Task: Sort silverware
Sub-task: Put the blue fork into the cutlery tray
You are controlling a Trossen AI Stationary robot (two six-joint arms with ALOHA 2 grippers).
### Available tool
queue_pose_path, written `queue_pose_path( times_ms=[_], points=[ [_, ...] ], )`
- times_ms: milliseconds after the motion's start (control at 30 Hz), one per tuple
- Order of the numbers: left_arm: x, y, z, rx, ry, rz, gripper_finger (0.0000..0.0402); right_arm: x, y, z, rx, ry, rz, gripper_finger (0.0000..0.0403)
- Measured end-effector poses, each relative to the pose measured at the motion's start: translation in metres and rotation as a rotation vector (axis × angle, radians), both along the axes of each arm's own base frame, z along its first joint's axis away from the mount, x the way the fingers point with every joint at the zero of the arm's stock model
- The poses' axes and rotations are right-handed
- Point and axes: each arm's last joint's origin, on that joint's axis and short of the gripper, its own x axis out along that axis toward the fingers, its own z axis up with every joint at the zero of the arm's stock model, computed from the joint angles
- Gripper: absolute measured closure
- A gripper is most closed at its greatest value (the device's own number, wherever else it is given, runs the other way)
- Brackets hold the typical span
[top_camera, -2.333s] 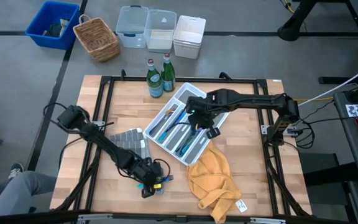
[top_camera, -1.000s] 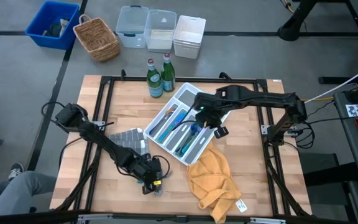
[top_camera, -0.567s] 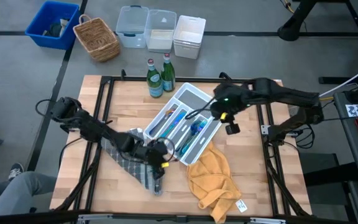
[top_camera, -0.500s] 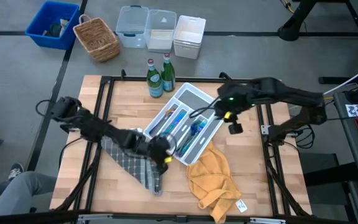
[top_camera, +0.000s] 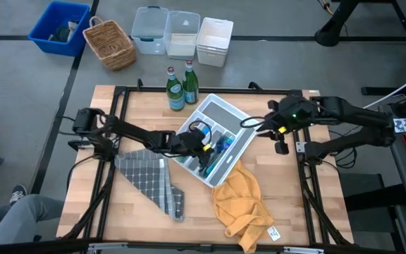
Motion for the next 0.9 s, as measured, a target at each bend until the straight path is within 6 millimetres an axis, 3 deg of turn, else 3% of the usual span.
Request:
queue_pose_path(
  times_ms=[533,900],
  points=[
    [0.015,0.006,-0.050,-0.099,0.063,0.039,0.0391,-0.028,0.002,-0.092,0.166,-0.209,-0.146,0.0325],
    [0.016,0.007,-0.053,-0.096,0.061,0.043,0.0379,-0.057,0.004,-0.143,0.327,-0.494,-0.176,0.0325]
  ],
)
